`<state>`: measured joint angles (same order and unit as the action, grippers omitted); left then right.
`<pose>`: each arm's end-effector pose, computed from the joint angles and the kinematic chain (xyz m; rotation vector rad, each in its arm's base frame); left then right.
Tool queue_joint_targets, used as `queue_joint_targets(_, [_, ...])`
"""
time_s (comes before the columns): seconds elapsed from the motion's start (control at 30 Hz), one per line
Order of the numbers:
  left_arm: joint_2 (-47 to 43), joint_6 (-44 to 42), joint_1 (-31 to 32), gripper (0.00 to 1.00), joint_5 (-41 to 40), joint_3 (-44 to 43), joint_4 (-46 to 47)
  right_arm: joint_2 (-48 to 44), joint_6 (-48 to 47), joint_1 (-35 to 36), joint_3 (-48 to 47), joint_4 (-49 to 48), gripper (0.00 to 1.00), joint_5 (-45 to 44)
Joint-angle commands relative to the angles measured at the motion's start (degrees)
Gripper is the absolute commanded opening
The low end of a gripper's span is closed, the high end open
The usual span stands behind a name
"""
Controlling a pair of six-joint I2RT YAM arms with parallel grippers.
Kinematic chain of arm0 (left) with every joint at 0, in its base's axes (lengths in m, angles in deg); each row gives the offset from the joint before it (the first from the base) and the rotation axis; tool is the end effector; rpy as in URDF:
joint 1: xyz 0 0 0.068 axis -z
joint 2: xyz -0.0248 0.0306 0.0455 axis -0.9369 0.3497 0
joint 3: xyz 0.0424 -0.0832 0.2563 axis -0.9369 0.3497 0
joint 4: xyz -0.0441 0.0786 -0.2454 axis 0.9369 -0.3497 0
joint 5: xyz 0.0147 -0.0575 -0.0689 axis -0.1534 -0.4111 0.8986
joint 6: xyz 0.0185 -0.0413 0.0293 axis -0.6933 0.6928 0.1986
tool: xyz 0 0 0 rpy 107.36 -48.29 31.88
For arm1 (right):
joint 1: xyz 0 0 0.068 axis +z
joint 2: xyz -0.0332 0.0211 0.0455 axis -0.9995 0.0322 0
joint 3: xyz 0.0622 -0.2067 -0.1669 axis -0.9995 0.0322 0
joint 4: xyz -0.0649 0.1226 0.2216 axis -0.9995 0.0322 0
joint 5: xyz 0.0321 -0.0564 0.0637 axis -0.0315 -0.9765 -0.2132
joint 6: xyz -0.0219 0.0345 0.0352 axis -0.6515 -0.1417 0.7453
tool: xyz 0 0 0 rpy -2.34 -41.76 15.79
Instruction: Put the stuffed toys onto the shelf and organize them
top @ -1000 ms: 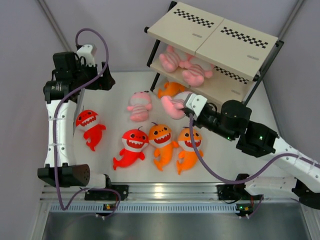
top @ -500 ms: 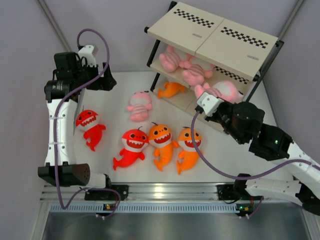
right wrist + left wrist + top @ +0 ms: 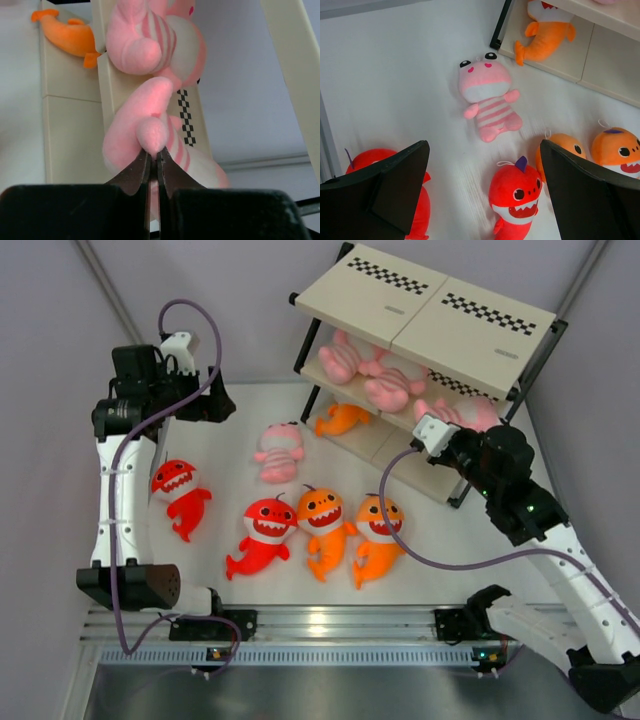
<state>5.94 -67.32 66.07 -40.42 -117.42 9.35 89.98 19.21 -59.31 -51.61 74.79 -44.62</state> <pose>0.2806 0.0032 0.4606 0.2275 2.1072 -0.3533 0.1701 0.0905 0.3964 -1.0755 1.4072 -0.3286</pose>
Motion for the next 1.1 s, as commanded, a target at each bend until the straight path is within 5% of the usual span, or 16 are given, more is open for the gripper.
queue_joint_targets(0.0, [0.1, -1.0, -0.3, 0.98, 1.5, 0.2, 0.8, -0.2, -2.9, -6.1, 0.9, -6.1, 0.00, 14.5])
queue_joint_targets(0.4, [1.0, -0.9, -0.3, 0.98, 1.8, -0.6, 0.7, 3.6, -8.7, -12.8, -2.2, -1.0, 0.00, 35.3])
queue_joint_targets(1.07, [1.6, -1.3, -0.2, 0.98, 1.1, -1.6, 0.7, 11.9, -9.0, -24.6, -4.7, -4.0, 0.00, 49.9])
